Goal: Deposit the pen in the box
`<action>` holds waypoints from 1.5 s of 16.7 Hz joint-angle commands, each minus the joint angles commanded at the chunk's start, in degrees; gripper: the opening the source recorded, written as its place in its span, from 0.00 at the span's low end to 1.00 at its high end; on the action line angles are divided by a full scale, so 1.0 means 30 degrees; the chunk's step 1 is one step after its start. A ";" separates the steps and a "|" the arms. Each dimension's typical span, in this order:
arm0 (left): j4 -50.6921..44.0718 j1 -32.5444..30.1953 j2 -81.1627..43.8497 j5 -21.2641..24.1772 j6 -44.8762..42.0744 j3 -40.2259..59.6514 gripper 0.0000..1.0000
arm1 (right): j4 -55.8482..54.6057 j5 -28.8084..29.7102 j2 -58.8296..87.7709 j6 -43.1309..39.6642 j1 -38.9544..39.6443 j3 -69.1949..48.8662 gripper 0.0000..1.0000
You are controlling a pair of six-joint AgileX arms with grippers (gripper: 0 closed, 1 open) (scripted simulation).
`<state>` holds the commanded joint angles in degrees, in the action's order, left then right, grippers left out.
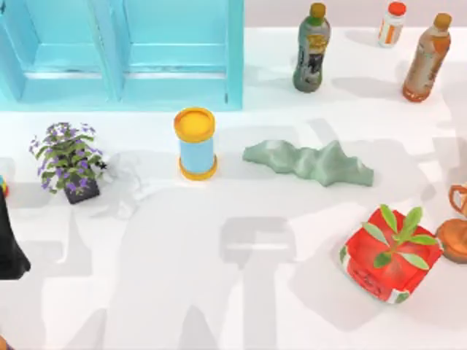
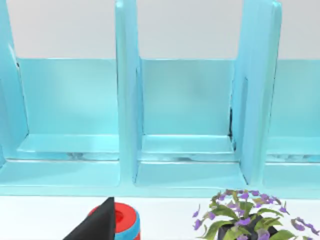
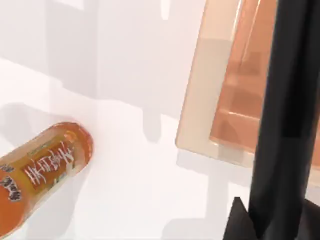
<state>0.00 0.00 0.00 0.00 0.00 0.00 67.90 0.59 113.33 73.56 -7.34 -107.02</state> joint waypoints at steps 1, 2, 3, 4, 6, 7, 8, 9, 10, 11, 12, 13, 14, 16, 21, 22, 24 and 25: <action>0.0000 0.0000 0.0000 0.0000 0.0000 0.0000 1.00 | -0.0030 -0.0223 -0.0492 -0.0650 -0.1773 0.0801 0.00; 0.0000 0.0000 0.0000 0.0000 0.0000 0.0000 1.00 | 0.0004 -0.0449 -0.0923 -0.1359 -0.3361 0.1584 0.00; 0.0000 0.0000 0.0000 0.0000 0.0000 0.0000 1.00 | 0.0107 -0.0657 -0.1274 -0.2109 -0.4732 0.2319 0.00; 0.0000 0.0000 0.0000 0.0000 0.0000 0.0000 1.00 | 0.0260 -0.0836 -0.1552 -0.2880 -0.5915 0.3019 0.00; 0.0000 0.0000 0.0000 0.0000 0.0000 0.0000 1.00 | 0.0640 -0.1088 -0.1925 -0.4371 -0.7720 0.4290 0.00; 0.0000 0.0000 0.0000 0.0000 0.0000 0.0000 1.00 | 0.0814 -0.1154 -0.2037 -0.4945 -0.8309 0.4799 0.00; 0.0000 0.0000 0.0000 0.0000 0.0000 0.0000 1.00 | 0.0948 -0.1191 -0.2111 -0.5338 -0.8709 0.5170 0.00; 0.0000 0.0000 0.0000 0.0000 0.0000 0.0000 1.00 | 0.1024 -0.1206 -0.2154 -0.5546 -0.8919 0.5368 0.00; 0.0000 0.0000 0.0000 0.0000 0.0000 0.0000 1.00 | 0.1034 -0.1208 -0.2160 -0.5575 -0.8948 0.5396 0.00; 0.0000 0.0000 0.0000 0.0000 0.0000 0.0000 1.00 | 0.1034 -0.1208 -0.2160 -0.5575 -0.8948 0.5396 0.00; 0.0000 0.0000 0.0000 0.0000 0.0000 0.0000 1.00 | 0.1034 -0.1208 -0.2160 -0.5575 -0.8948 0.5396 0.00; 0.0000 0.0000 0.0000 0.0000 0.0000 0.0000 1.00 | 0.1011 -0.1166 -0.2050 -0.5542 -0.8890 0.5349 0.00; 0.0000 0.0000 0.0000 0.0000 0.0000 0.0000 1.00 | 0.0987 -0.1162 -0.2043 -0.5524 -0.8849 0.5370 0.00; 0.0000 0.0000 0.0000 0.0000 0.0000 0.0000 1.00 | 0.0618 -0.1106 -0.1987 -0.5275 -0.8211 0.5655 0.00; 0.0000 0.0000 0.0000 0.0000 0.0000 0.0000 1.00 | -0.0876 -0.0666 -0.2221 -0.3839 -0.5389 0.6992 0.00; 0.0000 0.0000 0.0000 0.0000 0.0000 0.0000 1.00 | -0.1208 -0.0639 -0.2257 -0.3553 -0.5073 0.7322 0.00; 0.0000 0.0000 0.0000 0.0000 0.0000 0.0000 1.00 | -0.1914 -0.0712 -0.2347 -0.3318 -0.4982 0.8064 0.00; 0.0000 0.0000 0.0000 0.0000 0.0000 0.0000 1.00 | -0.2237 -0.0776 -0.2408 -0.3364 -0.5142 0.8419 0.00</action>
<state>0.00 0.00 0.00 0.00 0.00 0.00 61.19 -1.73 106.11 63.47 -22.77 -81.76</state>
